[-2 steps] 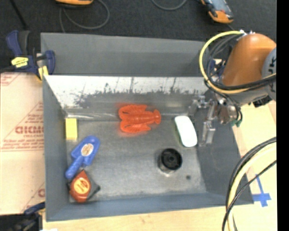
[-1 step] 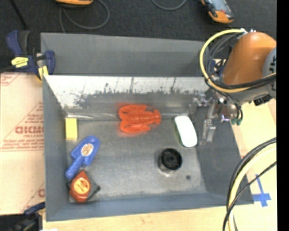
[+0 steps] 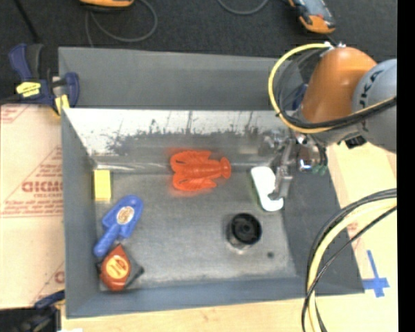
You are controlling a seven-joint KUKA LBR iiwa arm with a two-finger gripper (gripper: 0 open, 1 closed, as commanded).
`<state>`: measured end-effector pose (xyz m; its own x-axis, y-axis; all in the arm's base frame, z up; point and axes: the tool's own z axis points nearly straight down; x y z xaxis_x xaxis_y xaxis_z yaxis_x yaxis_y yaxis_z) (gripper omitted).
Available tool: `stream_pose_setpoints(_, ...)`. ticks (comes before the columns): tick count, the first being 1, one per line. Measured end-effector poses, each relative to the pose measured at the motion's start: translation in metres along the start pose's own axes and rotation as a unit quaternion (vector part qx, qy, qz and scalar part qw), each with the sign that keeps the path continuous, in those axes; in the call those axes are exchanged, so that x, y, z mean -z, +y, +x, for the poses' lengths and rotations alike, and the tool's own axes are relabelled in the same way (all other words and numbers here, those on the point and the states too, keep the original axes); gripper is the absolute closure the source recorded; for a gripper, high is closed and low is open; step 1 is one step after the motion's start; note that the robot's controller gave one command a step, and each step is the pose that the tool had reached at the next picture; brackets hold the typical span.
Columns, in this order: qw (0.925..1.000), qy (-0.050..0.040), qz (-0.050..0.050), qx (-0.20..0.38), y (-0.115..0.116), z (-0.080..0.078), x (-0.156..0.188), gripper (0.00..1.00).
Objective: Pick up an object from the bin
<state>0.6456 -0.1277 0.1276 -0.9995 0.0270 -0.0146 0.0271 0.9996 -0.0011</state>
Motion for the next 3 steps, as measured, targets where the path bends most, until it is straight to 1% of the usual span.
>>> stream_pose_setpoints(1, 0.9985, 0.0050, 0.000, 0.054, 0.034, 0.002, -0.043, 0.00)
stream_pose_setpoints(2, 0.9987, 0.0043, -0.002, 0.052, 0.039, 0.041, -0.051, 0.00)
stream_pose_setpoints(3, 0.9981, 0.0059, 0.000, 0.061, 0.034, 0.073, -0.052, 0.00)
